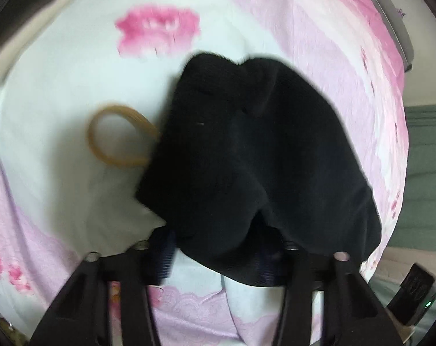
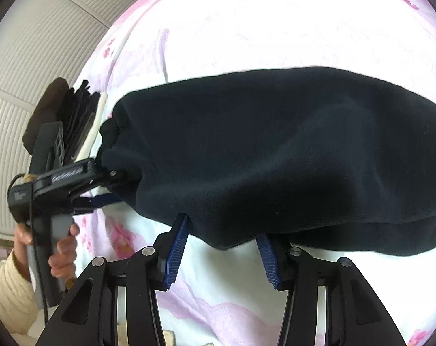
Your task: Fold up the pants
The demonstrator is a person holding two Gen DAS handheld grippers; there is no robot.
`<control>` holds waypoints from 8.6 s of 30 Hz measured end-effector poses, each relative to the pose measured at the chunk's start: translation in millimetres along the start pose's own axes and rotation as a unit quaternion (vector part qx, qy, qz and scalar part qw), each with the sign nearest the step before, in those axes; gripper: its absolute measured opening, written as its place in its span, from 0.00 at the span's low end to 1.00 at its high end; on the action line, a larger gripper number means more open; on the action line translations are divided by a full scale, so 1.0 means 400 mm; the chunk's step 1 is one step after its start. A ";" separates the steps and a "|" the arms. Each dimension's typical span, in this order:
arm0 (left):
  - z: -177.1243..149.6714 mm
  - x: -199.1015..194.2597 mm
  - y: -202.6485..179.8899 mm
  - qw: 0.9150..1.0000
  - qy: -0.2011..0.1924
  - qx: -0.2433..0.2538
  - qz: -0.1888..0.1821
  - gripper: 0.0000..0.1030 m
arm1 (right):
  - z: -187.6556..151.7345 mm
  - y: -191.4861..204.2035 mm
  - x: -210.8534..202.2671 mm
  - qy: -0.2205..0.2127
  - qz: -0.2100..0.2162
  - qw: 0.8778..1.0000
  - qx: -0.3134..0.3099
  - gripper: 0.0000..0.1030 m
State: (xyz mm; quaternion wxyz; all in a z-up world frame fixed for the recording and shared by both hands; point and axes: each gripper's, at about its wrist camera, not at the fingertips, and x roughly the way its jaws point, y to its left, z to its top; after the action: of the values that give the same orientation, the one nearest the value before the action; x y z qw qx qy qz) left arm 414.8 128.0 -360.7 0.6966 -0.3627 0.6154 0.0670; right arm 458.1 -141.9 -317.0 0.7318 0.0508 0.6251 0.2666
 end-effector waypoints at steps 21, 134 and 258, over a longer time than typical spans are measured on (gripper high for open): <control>0.007 -0.071 -0.029 0.990 -0.037 0.097 0.098 0.53 | -0.042 0.083 0.072 0.040 0.018 0.999 0.010 0.66; -0.124 0.113 -0.595 0.919 -0.007 0.393 0.027 0.09 | -0.139 -0.379 -0.391 -0.200 -0.031 0.940 0.273 0.31; 0.072 -0.261 -0.097 0.987 0.025 0.100 -0.122 0.25 | -0.152 0.003 0.030 -0.061 -0.088 0.978 0.177 0.71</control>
State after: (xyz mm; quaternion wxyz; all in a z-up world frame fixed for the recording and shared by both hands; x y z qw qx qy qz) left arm 434.6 153.5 -250.4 0.7168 -0.3649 0.5874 -0.0897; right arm 401.5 -151.0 -340.1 0.7688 0.1407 0.6183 0.0830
